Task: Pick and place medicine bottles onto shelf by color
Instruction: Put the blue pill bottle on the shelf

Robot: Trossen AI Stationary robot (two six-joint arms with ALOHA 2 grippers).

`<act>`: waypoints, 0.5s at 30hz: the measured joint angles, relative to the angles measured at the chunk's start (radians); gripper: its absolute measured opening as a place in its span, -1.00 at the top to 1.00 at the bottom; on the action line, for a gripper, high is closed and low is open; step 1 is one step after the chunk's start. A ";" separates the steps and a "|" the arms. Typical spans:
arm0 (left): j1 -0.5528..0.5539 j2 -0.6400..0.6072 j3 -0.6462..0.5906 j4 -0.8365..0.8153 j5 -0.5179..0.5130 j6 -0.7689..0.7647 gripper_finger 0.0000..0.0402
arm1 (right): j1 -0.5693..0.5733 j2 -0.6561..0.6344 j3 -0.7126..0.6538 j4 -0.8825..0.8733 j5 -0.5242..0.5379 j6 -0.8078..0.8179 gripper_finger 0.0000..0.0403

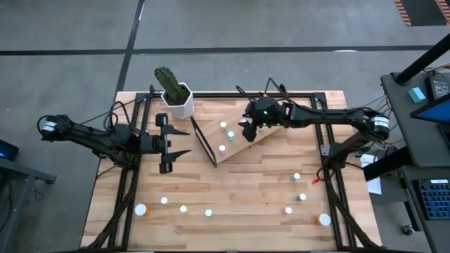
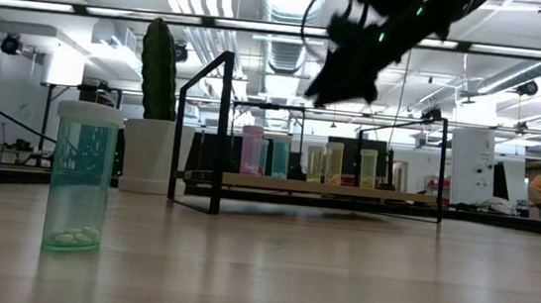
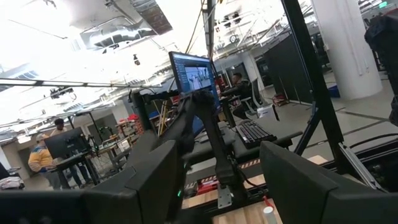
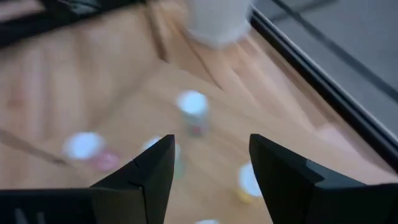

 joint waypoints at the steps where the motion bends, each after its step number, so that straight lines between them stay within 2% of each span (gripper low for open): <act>1: 0.000 0.000 0.000 0.001 0.000 0.000 -0.07 | 0.022 -0.025 -0.002 0.002 0.001 -0.002 0.03; 6: 0.000 0.000 0.000 0.001 0.000 0.000 -0.07 | 0.139 -0.165 -0.029 -0.023 0.049 0.086 0.06; 13: 0.000 0.001 0.000 0.001 0.000 0.000 -0.07 | 0.293 -0.280 -0.016 -0.253 0.042 0.416 0.07; 15: 0.000 0.002 0.000 0.001 0.000 0.000 -0.07 | 0.316 -0.291 0.008 -0.348 0.013 0.522 0.07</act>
